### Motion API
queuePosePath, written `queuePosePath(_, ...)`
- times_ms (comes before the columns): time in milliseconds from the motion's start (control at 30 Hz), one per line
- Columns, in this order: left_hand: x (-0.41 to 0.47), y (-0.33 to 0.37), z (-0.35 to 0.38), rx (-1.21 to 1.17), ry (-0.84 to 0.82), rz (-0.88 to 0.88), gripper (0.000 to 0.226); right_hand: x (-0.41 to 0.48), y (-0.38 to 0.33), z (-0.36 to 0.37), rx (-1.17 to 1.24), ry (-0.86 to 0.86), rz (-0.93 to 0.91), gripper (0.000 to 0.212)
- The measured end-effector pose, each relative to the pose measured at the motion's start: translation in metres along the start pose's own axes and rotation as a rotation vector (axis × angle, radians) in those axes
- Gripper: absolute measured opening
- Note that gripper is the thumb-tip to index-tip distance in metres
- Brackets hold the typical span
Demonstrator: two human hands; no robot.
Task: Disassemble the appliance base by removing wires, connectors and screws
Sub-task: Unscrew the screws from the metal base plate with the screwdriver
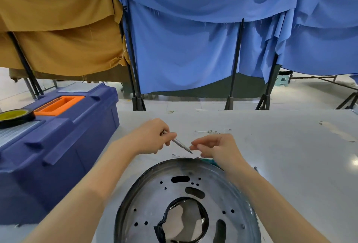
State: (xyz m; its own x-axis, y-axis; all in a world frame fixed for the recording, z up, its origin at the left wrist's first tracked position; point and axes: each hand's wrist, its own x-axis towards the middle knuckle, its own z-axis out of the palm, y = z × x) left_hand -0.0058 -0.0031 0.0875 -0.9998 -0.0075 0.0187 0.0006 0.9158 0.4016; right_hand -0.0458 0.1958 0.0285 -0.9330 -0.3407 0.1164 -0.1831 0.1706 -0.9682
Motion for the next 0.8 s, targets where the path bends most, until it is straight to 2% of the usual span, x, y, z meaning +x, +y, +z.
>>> queuePosePath(133, 0.013, -0.029, 0.023, -0.268, 0.124, -0.103, 0.028, 0.021, 0.008, -0.018, -0.153, 0.092, 0.048, 0.018)
queuePosePath(200, 0.020, -0.046, 0.044, -0.328, 0.224, -0.189, 0.027, 0.030, 0.014, -0.023, -0.331, 0.021, 0.043, 0.010)
queuePosePath(300, 0.028, -0.071, 0.074, -0.264, 0.325, -0.303, 0.026, 0.042, 0.025, -0.022, -0.672, -0.110, 0.039, 0.023)
queuePosePath(433, 0.032, -0.095, 0.095, -0.148, 0.321, -0.350, 0.022, 0.049, 0.034, -0.014, -0.889, -0.186, 0.006, 0.028)
queuePosePath(533, 0.035, -0.104, 0.097, -0.103, 0.356, -0.347, 0.019, 0.053, 0.039, -0.012, -0.923, -0.204, -0.004, 0.023)
queuePosePath(667, 0.038, -0.110, 0.100, 0.116, 0.381, -0.355, 0.022, 0.053, 0.043, -0.011, -0.936, -0.255, -0.040, 0.018)
queuePosePath(800, 0.040, -0.112, 0.102, 0.129, 0.376, -0.362, 0.027, 0.048, 0.040, -0.017, -0.816, -0.223, -0.106, 0.015)
